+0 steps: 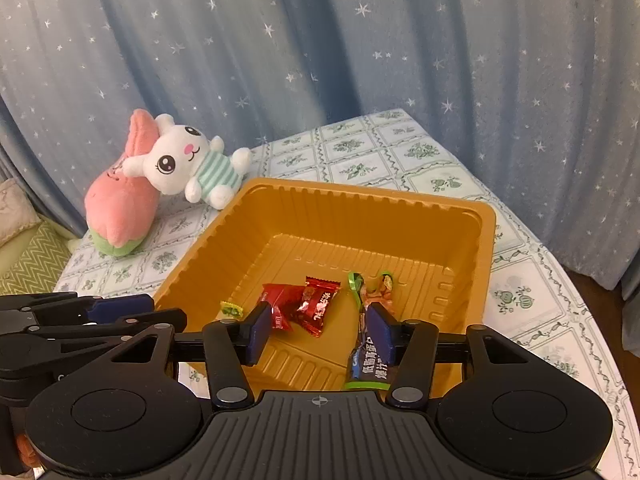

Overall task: Organize snacks
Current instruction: 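Open the right tool to drop the red-and-white candy into the tray, then move both tools back toward the candies left on the table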

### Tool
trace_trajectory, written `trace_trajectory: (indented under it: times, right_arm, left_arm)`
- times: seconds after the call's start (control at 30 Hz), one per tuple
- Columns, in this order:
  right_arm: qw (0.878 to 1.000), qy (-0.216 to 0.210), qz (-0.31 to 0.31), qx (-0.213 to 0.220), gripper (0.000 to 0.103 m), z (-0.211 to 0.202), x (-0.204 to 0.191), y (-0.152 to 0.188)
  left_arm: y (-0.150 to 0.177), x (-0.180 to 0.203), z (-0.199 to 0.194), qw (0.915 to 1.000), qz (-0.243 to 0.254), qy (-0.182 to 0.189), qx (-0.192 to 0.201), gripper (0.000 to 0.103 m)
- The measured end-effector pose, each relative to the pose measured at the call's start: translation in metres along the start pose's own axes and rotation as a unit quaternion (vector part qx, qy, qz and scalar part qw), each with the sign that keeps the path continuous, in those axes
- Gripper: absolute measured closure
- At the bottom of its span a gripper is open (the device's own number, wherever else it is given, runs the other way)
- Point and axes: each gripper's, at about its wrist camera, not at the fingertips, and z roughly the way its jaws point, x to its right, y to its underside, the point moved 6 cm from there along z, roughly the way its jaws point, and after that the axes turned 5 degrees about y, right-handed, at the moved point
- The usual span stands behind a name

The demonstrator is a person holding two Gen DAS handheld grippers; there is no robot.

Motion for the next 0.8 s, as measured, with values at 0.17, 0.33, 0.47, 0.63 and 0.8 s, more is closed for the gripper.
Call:
trace_trajectory:
  times: [0.17,0.33,0.47,0.63,0.8]
  right_arm:
    - [1.0,0.0,-0.001,0.005,0.049,-0.014,0.002,0.002]
    - [1.0,-0.008,-0.001,0.008,0.049,-0.031,0.004,0.01]
    - [1.0,-0.016,-0.008,0.006,0.047,-0.046,0.005,0.023]
    - [0.999,-0.028,-0.028,0.002,0.043,-0.067,0.001,0.044]
    - [0.997,-0.048,-0.053,-0.011,0.035,-0.082,-0.012,0.069]
  left_arm:
    - [0.003,0.004,-0.016,0.9999,-0.008,0.0,0.011,0.059]
    - [0.013,0.007,-0.038,0.9995,-0.019,-0.002,0.024,0.047]
    - [0.027,0.008,-0.061,0.999,-0.029,-0.011,0.031,0.034]
    - [0.05,0.008,-0.09,0.9978,-0.033,-0.042,0.039,0.015]
    - [0.075,0.006,-0.115,0.9969,-0.044,-0.054,0.035,0.006]
